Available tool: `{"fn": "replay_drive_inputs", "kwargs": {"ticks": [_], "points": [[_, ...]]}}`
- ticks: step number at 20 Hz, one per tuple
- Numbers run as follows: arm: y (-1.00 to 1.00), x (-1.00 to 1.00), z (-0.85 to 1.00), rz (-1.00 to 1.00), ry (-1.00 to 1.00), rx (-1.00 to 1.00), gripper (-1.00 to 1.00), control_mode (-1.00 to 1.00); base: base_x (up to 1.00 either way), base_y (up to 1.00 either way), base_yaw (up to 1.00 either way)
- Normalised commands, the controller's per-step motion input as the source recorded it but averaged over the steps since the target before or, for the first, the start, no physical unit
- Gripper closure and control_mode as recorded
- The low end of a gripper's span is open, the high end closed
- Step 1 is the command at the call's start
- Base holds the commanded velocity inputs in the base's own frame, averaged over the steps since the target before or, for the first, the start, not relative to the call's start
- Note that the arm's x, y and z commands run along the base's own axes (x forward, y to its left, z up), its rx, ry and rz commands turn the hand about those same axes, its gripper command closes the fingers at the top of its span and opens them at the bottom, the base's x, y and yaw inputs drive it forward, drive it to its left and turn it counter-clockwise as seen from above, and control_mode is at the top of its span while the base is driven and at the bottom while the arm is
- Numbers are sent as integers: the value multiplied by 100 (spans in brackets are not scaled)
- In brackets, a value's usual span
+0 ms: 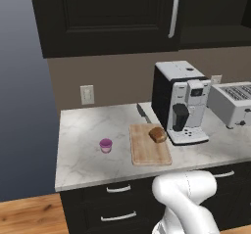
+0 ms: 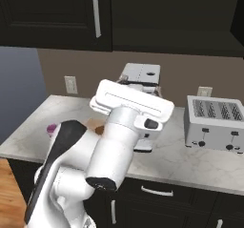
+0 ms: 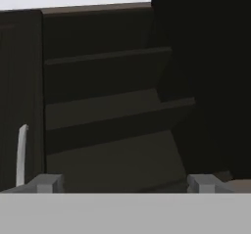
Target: Pick the bread, place it on the cutting board, pick the jam, place it on the counter, and close the cabinet.
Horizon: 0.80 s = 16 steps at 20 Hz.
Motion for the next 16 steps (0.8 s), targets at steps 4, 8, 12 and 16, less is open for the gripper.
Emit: {"fn": "replay_drive_inputs", "kwargs": {"ticks": [4, 8, 12, 16], "points": [[-56, -30, 0, 5, 0, 0, -100, -100, 0, 0, 0], [-56, -21, -4, 5, 0, 0, -100, -100, 0, 0, 0], [-58, -21, -9, 4, 0, 0, -100, -100, 0, 0, 0], [-48, -18, -12, 1, 0, 0, -100, -100, 0, 0, 0]]}}
